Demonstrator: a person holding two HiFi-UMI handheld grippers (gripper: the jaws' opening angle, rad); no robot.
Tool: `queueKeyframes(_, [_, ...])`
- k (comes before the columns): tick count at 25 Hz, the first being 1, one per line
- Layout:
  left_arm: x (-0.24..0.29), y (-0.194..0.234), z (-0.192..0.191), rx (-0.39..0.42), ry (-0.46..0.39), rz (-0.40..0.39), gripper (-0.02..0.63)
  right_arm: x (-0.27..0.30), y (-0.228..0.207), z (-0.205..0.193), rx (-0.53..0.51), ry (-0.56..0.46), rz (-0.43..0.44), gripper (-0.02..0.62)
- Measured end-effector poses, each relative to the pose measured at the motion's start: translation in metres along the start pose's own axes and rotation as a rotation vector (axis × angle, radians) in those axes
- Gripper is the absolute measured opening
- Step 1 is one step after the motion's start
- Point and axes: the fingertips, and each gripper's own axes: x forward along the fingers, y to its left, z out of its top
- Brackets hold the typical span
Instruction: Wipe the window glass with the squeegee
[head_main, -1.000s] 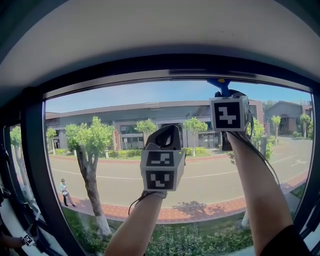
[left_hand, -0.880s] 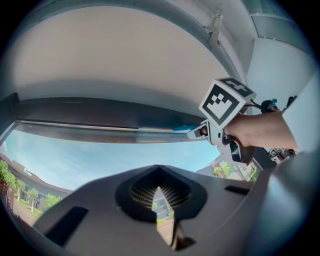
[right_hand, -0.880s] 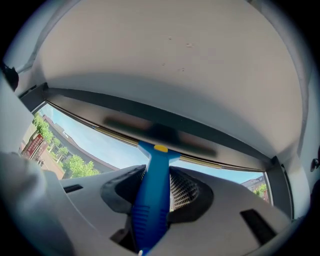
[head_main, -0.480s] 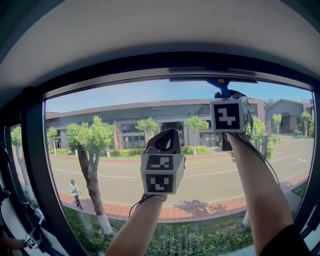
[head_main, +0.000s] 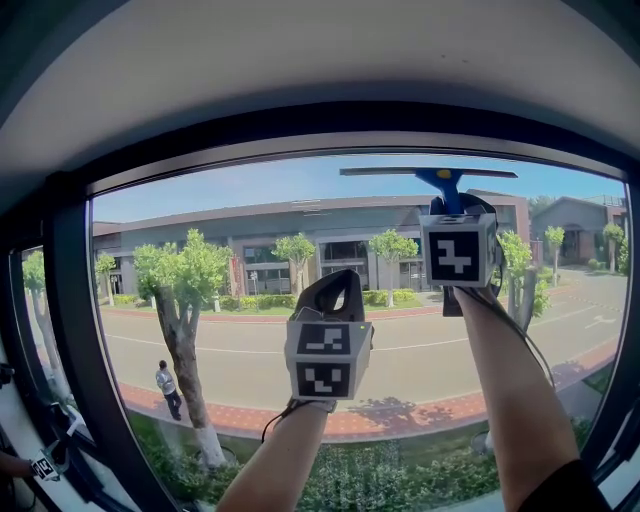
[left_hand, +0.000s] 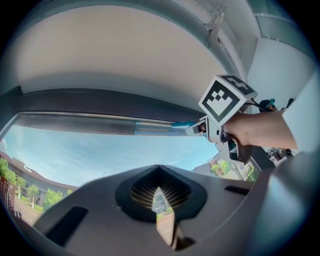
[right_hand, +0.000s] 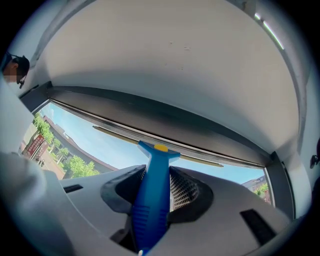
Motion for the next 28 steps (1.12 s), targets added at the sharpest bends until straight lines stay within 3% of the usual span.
queueKeyframes(28, [-0.018,-0.01,-0.042,-0.014,0.073,-0.007,0.001,-0.039,0.018,-0.056,-0.013,-0.008,0.029,0.14])
